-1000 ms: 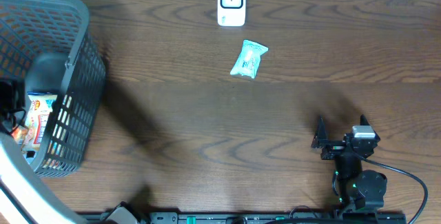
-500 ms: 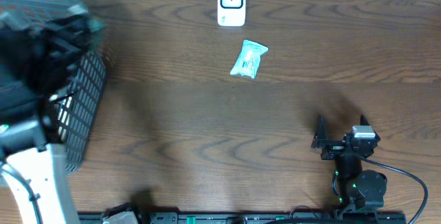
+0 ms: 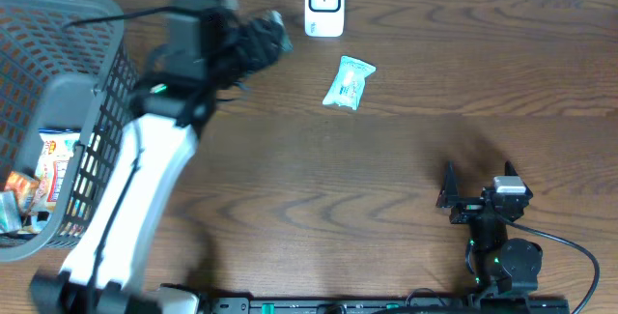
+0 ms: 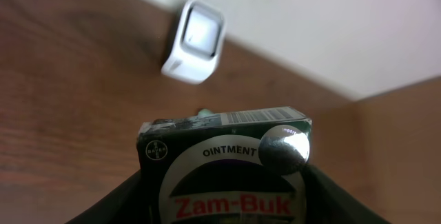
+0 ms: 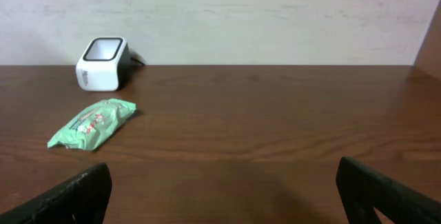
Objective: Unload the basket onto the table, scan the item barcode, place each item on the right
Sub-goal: 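Carry the Zam-Buk box out of the basket toward the scanner, then present the Zam-Buk box under the scanner with the left gripper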
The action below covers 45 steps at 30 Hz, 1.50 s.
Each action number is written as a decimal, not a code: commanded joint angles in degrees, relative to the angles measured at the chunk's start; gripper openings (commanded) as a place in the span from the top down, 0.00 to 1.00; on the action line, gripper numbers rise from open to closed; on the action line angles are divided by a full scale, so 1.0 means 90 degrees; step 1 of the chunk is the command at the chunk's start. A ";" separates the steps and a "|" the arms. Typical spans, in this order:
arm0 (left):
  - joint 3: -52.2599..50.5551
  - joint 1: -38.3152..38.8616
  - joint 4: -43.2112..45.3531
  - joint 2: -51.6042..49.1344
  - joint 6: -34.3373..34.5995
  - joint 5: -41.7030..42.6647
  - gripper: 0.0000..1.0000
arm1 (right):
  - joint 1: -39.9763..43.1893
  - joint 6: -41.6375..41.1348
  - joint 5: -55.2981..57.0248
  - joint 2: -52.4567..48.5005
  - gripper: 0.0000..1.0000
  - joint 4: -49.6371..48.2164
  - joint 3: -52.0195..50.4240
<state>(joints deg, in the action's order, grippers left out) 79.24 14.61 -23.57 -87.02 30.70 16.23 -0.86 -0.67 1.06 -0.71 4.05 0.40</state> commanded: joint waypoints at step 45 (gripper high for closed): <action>0.0097 0.1994 0.2637 -0.3577 -0.1073 -0.1435 0.51 | 0.0051 -0.0066 -0.0015 0.0024 0.01 0.0027 -0.0010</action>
<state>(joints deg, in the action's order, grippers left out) 79.24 33.58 -0.14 -119.72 20.80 4.14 -0.86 -0.67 1.06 -0.71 4.05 0.40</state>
